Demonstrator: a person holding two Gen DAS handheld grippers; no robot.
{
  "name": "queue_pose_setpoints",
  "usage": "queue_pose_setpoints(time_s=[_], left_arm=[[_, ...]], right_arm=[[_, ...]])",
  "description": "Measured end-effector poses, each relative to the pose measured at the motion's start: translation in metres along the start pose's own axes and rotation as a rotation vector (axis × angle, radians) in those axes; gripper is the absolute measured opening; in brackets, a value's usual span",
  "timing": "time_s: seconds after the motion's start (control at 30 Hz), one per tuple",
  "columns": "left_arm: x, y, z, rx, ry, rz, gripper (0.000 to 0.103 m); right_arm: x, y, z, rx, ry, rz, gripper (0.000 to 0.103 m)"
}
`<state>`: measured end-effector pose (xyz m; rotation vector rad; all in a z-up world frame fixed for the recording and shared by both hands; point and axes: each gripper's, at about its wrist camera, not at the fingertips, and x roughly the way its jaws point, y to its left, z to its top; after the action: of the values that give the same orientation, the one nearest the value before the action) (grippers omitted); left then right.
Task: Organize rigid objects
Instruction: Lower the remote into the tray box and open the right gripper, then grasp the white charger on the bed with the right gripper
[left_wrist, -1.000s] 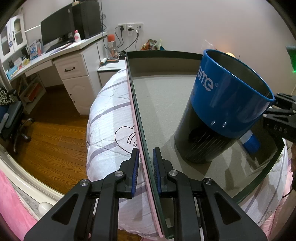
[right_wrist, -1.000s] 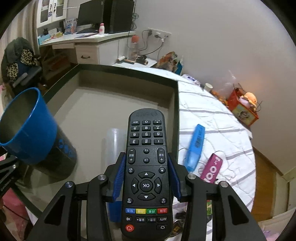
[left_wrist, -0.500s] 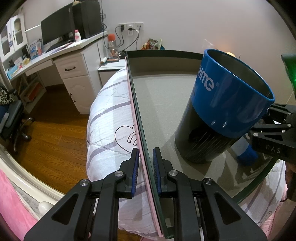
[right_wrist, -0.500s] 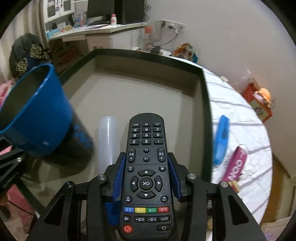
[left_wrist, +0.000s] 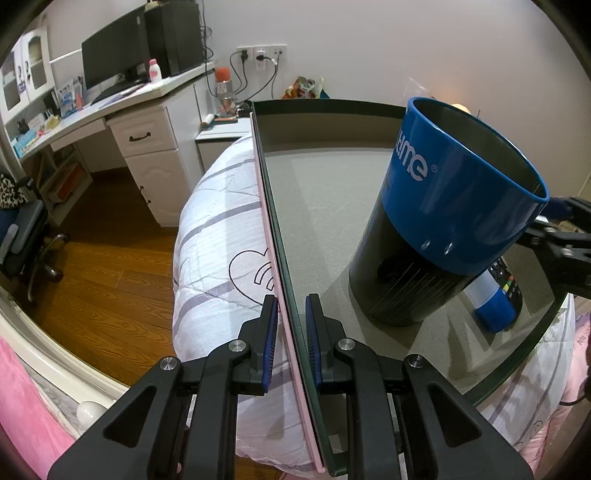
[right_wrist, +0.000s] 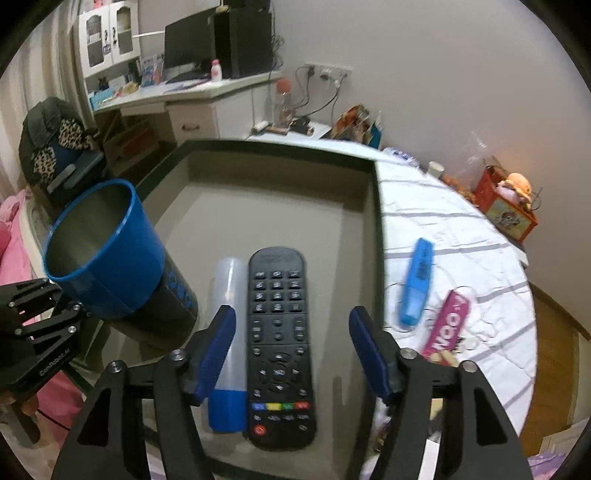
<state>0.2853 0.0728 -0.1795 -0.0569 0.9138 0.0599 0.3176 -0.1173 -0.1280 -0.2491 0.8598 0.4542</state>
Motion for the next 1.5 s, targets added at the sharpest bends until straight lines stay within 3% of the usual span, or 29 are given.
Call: queue_pose_setpoints(time_s=[0.03, 0.4, 0.57, 0.67, 0.83, 1.17, 1.33, 1.5], left_arm=[[0.000, 0.000, 0.000, 0.000, 0.001, -0.001, 0.014], [0.000, 0.004, -0.001, -0.007, -0.005, -0.018, 0.015], [0.000, 0.007, -0.001, -0.006, -0.012, -0.033, 0.015], [0.000, 0.011, -0.001, -0.002, -0.013, -0.042, 0.015], [0.000, 0.016, 0.001, 0.000, -0.012, -0.045, 0.015], [0.002, 0.023, 0.004, 0.004, 0.001, -0.010, 0.018], [0.004, 0.018, 0.003, 0.002, 0.004, -0.011, 0.018], [0.005, 0.016, 0.004, -0.002, 0.009, -0.011, 0.018]], right_arm=[[-0.004, -0.001, 0.000, 0.001, -0.009, -0.009, 0.079], [-0.062, -0.038, -0.016, 0.121, -0.174, -0.104, 0.081], [-0.074, -0.063, -0.032, 0.207, -0.188, -0.130, 0.081], [-0.073, -0.091, -0.056, 0.296, -0.160, -0.145, 0.081], [-0.062, -0.101, -0.073, 0.332, -0.110, -0.160, 0.081], [-0.040, -0.085, -0.103, 0.311, -0.038, -0.111, 0.081], [-0.031, -0.079, -0.110, 0.300, -0.043, -0.093, 0.081], [-0.023, -0.084, -0.117, 0.293, -0.017, -0.109, 0.078]])
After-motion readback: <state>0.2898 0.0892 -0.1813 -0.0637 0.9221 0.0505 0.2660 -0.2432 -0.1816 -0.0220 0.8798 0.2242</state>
